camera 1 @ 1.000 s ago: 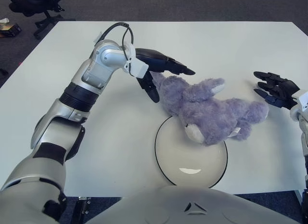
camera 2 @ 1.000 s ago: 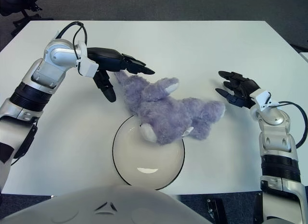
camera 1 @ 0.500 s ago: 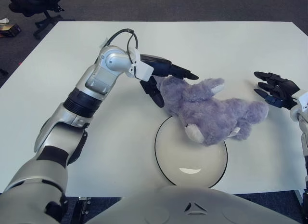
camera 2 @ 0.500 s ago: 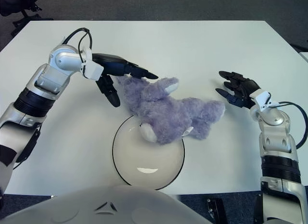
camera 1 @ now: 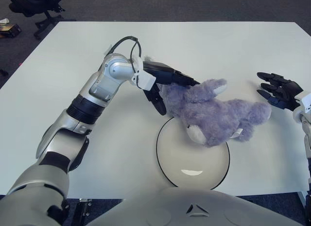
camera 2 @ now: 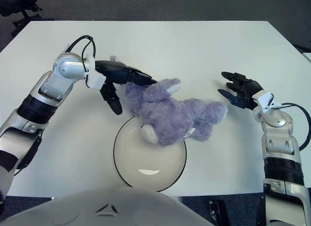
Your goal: Put the doll into the plate.
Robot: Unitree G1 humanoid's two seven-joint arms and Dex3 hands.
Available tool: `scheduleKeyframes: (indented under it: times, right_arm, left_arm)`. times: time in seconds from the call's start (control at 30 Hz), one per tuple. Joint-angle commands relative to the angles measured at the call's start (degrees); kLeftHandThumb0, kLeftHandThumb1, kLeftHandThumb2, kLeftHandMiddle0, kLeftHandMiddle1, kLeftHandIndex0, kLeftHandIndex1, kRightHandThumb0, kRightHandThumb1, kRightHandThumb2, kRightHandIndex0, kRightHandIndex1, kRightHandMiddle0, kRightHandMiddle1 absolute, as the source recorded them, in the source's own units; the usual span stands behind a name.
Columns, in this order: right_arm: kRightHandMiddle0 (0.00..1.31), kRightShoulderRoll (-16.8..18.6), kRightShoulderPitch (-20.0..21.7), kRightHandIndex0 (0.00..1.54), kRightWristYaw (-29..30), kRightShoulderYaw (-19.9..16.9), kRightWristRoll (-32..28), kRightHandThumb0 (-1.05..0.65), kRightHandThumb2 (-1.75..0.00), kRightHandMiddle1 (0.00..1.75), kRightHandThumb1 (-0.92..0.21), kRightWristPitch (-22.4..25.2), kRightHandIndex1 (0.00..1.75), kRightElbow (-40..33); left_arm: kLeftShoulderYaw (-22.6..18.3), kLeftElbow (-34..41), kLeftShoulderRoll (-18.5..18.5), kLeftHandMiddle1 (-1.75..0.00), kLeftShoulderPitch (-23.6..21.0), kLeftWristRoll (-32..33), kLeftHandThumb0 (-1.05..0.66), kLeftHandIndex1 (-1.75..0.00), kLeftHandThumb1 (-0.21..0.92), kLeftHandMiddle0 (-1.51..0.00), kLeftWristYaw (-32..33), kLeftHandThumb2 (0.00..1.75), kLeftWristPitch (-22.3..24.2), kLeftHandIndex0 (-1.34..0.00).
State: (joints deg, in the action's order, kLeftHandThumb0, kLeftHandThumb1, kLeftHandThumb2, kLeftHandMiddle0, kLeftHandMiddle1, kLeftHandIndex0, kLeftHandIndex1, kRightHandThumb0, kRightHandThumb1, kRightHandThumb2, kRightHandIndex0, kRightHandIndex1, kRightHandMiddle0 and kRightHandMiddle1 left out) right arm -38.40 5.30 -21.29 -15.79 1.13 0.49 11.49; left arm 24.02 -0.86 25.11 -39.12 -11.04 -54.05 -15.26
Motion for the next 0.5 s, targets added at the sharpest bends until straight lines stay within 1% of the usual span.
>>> scheduleKeyframes:
  times: [0.0,0.1,0.23,0.47]
  right_arm:
    - [0.42,-0.1,-1.1,0.46,0.3,-0.2,-0.1,-0.68,-0.36,0.01,-0.92,0.4,0.01,-0.4]
    - [0.42,-0.1,-1.3,0.46,0.2,-0.3,-0.1,-0.68,-0.36,0.01,-0.92,0.4,0.01,-0.6]
    - [0.42,-0.1,-1.4,0.46,0.2,-0.4,-0.2,-0.68,-0.36,0.01,-0.92,0.3,0.0,-0.7]
    - [0.42,-0.2,-1.7,0.46,0.3,-0.5,-0.2,-0.68,-0.36,0.01,-0.92,0.7,0.0,-1.3]
  left_arm:
    - [0.7,1.2,-0.8,-0.01,1.1,-1.9,-0.92,-0.02,0.92,-0.16,1.6,0.06,2.8,-0.16]
    - [0.8,2.0,-1.0,0.0,1.4,-2.4,-0.91,-0.02,0.92,-0.16,1.8,0.05,3.9,-0.17]
    - [1.0,2.1,-1.0,0.0,1.6,-2.8,-0.87,-0.02,0.91,-0.17,2.2,0.03,4.3,-0.18]
    - [1.5,0.9,-1.0,-0.01,0.9,-4.3,-0.81,-0.02,0.9,-0.18,3.0,0.01,2.9,-0.19]
